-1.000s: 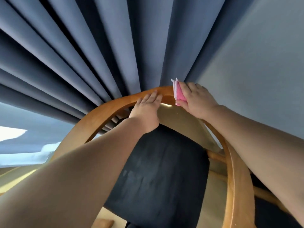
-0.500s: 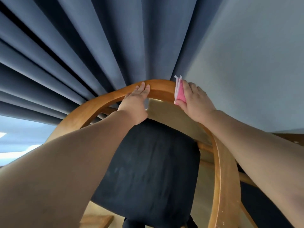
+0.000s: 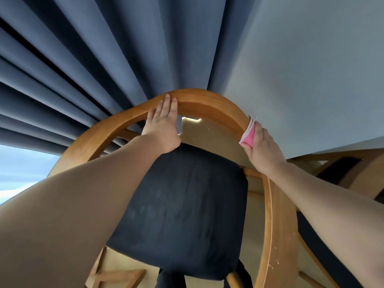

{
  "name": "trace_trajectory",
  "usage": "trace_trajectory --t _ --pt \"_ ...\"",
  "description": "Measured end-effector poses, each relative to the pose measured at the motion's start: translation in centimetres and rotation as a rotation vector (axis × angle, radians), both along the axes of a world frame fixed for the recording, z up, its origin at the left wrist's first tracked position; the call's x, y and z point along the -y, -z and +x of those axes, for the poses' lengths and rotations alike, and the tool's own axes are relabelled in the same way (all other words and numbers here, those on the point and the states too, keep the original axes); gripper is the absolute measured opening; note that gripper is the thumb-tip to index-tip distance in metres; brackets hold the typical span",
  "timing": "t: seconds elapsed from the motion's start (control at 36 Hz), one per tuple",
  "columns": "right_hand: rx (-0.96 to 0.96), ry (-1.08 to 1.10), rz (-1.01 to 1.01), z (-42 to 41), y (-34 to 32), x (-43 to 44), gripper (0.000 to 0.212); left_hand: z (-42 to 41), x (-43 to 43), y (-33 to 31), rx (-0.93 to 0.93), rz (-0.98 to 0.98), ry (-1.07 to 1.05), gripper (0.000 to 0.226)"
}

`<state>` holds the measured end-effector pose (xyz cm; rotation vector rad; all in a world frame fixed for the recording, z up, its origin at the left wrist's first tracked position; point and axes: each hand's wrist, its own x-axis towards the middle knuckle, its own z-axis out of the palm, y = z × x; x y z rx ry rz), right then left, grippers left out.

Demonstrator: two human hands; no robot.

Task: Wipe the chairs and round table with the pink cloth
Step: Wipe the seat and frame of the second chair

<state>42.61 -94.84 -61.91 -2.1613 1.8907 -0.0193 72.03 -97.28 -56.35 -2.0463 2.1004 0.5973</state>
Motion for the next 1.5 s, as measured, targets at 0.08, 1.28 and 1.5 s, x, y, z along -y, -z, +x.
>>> trace_trajectory --t 0.08,1.28,1.5 --pt "-0.056 0.022 0.013 -0.3 0.1 -0.7 0.076 -0.6 -1.8 0.1 -0.036 -0.020 0.022 0.097" --pt "-0.204 0.334 0.277 -2.7 -1.0 -24.4 0.090 -5.9 -37.3 -7.6 -0.418 0.085 -0.252 0.065" --pt "-0.129 0.414 0.401 -0.5 -2.3 -31.9 0.086 -3.1 -41.8 -10.2 -0.372 0.053 -0.251 0.064"
